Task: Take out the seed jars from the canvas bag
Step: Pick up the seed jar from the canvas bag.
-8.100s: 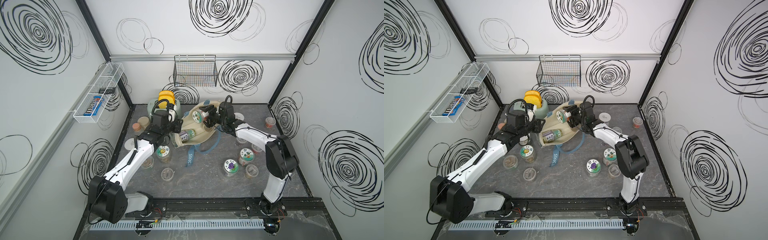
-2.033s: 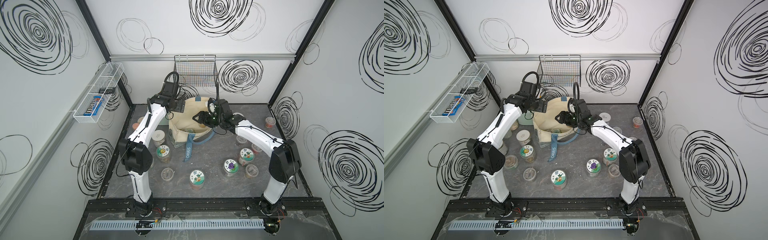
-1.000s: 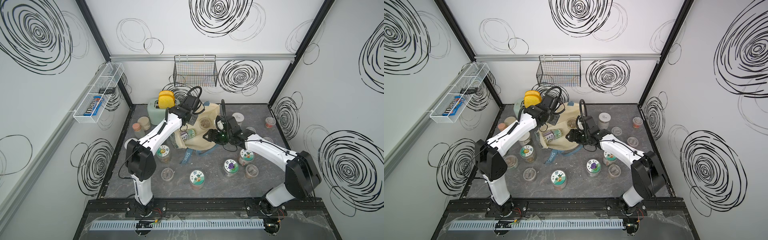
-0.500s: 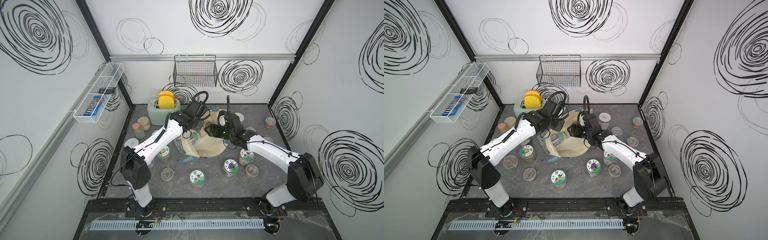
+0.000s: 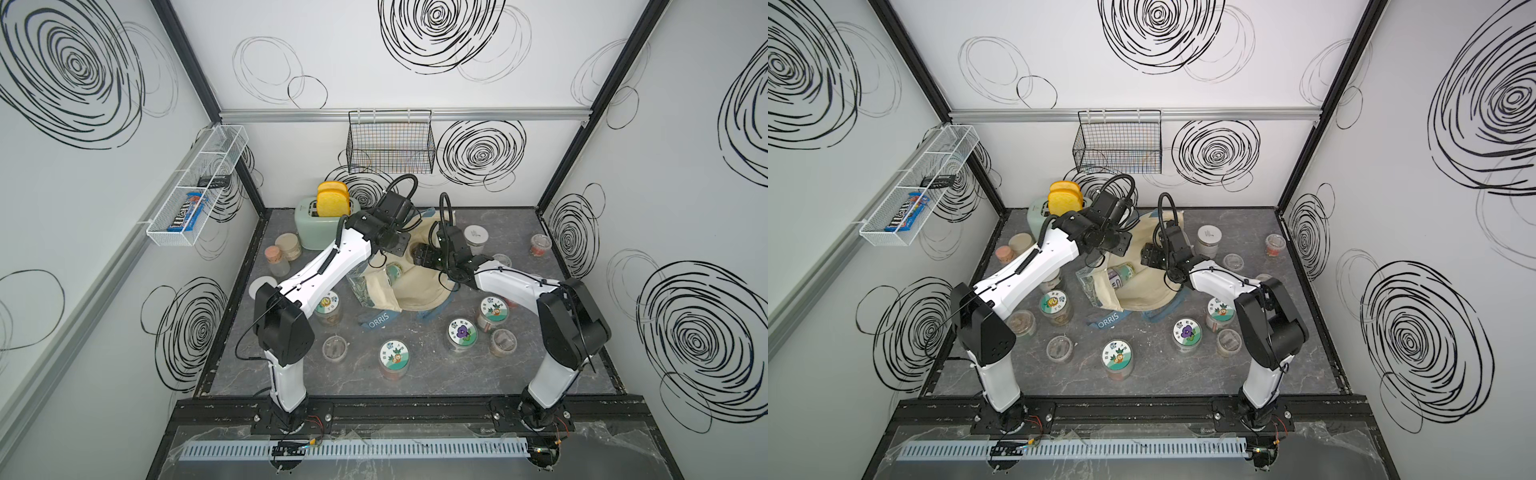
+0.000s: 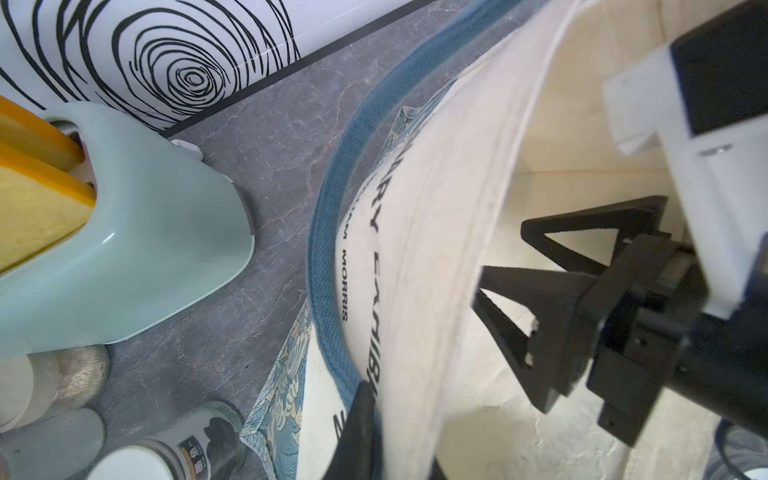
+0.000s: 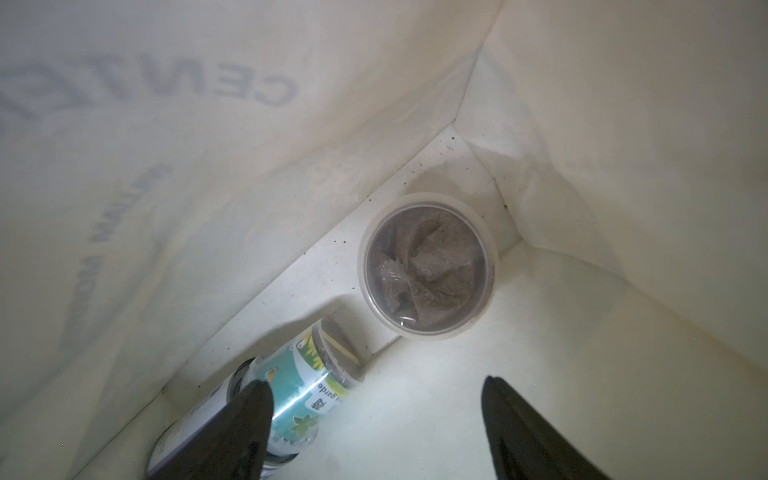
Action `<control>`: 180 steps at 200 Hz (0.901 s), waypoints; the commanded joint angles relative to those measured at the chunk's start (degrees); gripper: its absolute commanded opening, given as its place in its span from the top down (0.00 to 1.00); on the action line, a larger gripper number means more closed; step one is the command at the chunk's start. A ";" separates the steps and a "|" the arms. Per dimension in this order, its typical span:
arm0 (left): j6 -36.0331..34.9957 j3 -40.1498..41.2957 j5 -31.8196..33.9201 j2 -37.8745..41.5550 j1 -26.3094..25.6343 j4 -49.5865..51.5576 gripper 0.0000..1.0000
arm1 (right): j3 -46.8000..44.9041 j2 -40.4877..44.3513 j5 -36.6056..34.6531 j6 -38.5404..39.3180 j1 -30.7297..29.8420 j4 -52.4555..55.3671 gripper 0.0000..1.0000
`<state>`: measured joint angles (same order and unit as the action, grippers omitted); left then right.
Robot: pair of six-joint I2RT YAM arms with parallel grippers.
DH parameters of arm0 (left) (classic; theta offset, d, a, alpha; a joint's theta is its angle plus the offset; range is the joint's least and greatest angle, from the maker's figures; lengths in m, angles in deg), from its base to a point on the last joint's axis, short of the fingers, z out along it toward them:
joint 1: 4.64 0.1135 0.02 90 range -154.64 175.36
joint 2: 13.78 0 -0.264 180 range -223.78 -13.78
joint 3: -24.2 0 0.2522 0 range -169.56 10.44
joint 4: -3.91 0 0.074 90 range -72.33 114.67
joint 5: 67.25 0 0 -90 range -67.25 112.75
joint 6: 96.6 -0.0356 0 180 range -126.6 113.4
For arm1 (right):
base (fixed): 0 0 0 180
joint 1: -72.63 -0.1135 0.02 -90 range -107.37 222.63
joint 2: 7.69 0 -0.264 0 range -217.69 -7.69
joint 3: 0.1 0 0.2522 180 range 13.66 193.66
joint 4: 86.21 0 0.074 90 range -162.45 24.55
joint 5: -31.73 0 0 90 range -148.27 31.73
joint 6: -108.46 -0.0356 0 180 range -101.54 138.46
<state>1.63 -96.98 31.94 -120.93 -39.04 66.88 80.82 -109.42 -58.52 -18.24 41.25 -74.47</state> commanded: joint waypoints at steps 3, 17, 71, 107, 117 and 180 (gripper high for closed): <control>1.57 -2.77 -3.95 -0.16 0.50 0.05 1.00 | 2.03 -2.04 -2.65 -0.25 0.15 -1.34 0.11; 1.55 -2.86 -4.28 0.09 0.64 0.07 1.00 | 2.22 -3.26 -2.56 -0.04 0.24 -2.11 0.07; 1.57 -2.58 -5.79 0.98 0.91 -0.43 1.00 | 5.58 -8.75 -2.30 0.37 0.53 -2.01 0.03; 1.60 -1.58 -6.19 1.62 0.82 -0.87 1.00 | 7.38 -11.03 -3.70 0.23 0.61 -1.13 0.00; 1.58 -1.32 -6.24 1.84 0.77 -1.03 1.00 | 8.18 -11.68 -4.82 0.03 0.63 0.16 0.01; 1.63 -0.71 -6.63 2.39 0.29 -1.32 1.00 | 11.09 -16.45 -4.39 -1.39 2.75 1.16 0.02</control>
<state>2.46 -97.77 27.24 -121.04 -38.29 67.86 89.47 -122.71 -63.39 -18.97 42.30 -75.54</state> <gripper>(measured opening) 0.116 0.985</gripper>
